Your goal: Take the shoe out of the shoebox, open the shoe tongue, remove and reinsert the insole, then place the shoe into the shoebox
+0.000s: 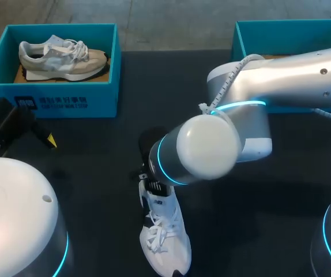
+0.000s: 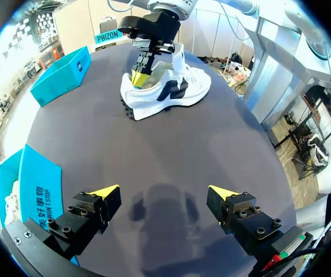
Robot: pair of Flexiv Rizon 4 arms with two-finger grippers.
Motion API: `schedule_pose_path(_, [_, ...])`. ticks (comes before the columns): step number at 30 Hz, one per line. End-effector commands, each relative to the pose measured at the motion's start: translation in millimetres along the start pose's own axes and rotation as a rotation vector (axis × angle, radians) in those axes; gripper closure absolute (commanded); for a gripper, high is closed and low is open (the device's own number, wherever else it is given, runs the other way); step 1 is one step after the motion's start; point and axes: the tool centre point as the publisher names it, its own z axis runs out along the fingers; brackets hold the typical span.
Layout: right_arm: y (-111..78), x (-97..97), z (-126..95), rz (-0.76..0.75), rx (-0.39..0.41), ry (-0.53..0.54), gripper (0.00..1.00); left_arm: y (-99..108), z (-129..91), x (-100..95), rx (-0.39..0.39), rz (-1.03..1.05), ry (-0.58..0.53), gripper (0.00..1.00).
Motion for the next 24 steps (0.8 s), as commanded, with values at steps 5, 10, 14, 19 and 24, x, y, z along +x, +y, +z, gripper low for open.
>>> schedule_pose_path(5, [-6.6, -3.4, 10, 0.015, 0.008, 0.004, 1.00, 0, 0, 0.9, -0.003, 0.000, 0.000, 0.00])
schedule_pose_path(10, [-8.5, -6.0, 11, 0.023, 0.009, 0.000, 1.00, 0, 0, 0.9, -0.003, 0.000, 0.000, 0.00])
schedule_pose_path(14, [-9.4, -7.3, 15, 0.028, 0.012, 0.001, 1.00, 0, 0, 0.9, -0.003, 0.000, 0.000, 0.00])
schedule_pose_path(19, [-10.5, -8.2, 19, 0.031, 0.014, 0.004, 1.00, 0, 0, 0.9, -0.003, 0.000, 0.000, 0.00])
schedule_pose_path(24, [-11.0, -9.0, 23, 0.031, 0.009, 0.013, 1.00, 0, 0, 0.9, -0.003, 0.000, 0.000, 0.00])
